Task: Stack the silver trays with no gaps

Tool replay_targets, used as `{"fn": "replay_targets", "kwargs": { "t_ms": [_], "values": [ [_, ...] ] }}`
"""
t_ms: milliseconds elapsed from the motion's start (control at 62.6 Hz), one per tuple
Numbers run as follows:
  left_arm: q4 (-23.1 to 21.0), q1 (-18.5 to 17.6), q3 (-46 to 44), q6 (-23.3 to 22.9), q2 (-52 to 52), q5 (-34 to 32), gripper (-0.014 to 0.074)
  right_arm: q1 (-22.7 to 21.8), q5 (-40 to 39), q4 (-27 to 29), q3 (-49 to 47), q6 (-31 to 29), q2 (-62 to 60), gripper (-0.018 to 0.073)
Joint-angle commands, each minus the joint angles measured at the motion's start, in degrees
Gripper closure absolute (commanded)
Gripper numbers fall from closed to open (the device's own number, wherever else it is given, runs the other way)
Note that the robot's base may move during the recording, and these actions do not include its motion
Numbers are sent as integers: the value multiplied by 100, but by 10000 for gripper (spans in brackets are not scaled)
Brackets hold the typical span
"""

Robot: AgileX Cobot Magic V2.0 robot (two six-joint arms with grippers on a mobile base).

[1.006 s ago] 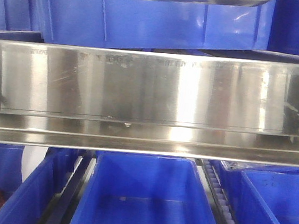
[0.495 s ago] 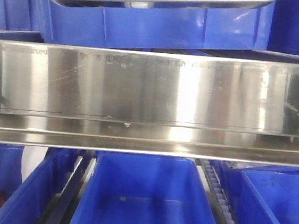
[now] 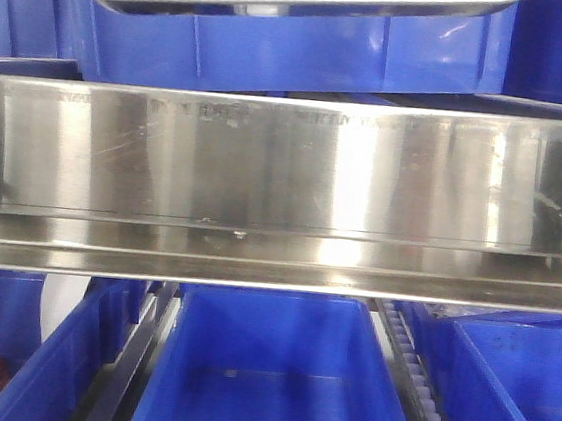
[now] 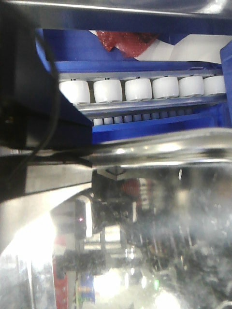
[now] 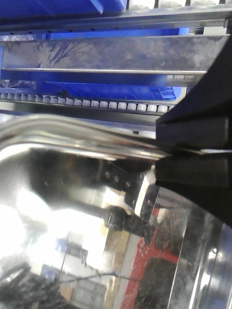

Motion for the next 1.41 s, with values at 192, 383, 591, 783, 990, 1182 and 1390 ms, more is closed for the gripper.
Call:
{"fn": "replay_targets", "kwargs": {
  "t_ms": [192, 383, 591, 783, 990, 1182, 1390],
  "values": [
    [-197, -42, -191, 31, -39, -273, 645, -20, -297, -284, -187, -80, -207, 533],
    [-122, -42, -191, 31, -39, 65, 645, -20, -313, -284, -187, -80, -206, 533],
    [-13, -42, -284, 204, -79, 622, 645, -20, -136, -284, -187, -80, -236, 533],
    [3, -42, -293, 204, -396, 662, 645, -20, -59, -272, -187, -80, -504, 537],
    [29, -42, -293, 204, -757, 646, 645, -13, -17, -157, -187, -80, -843, 537],
    [53, -112, -293, 313, -830, 825, 645, 40, 184, -38, -181, -80, -906, 537],
    [52, -326, -293, 313, -944, 806, 645, 384, 206, -38, -181, -80, -906, 537]
  ]
}}
